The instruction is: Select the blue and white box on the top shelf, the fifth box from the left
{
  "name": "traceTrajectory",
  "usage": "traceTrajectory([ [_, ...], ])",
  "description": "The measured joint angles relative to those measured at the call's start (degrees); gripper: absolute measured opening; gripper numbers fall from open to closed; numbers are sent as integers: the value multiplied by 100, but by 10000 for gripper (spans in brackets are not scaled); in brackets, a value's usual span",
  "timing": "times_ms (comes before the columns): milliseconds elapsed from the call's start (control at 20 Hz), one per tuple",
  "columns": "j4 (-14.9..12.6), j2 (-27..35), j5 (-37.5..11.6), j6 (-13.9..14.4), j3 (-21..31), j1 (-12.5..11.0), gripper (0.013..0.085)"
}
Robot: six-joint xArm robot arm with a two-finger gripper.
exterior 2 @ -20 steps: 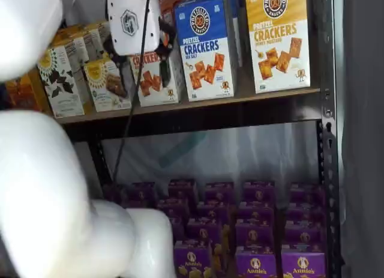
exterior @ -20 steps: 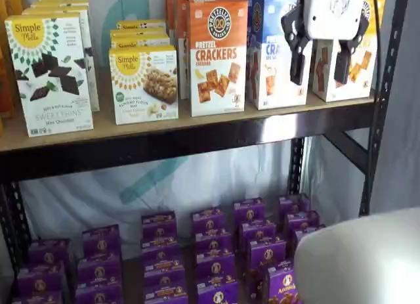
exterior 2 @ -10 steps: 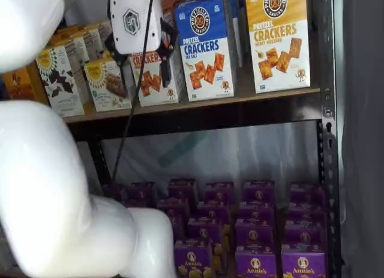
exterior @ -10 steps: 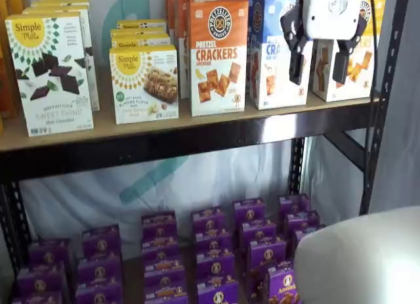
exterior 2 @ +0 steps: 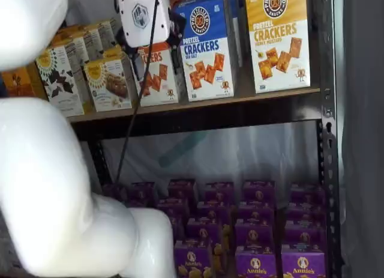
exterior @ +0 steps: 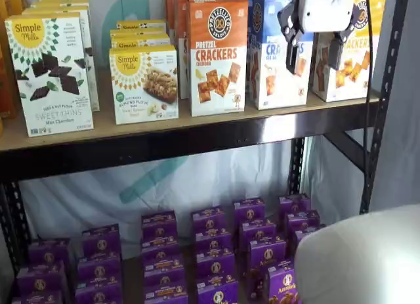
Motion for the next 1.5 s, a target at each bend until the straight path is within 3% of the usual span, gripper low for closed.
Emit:
traceTrajectory([
  [450, -196, 549, -684, -129, -429, -86, 850],
  [750, -13, 858, -885, -326, -670, -325, 850],
  [1500, -314, 866, -1909, -205, -376, -204, 850],
])
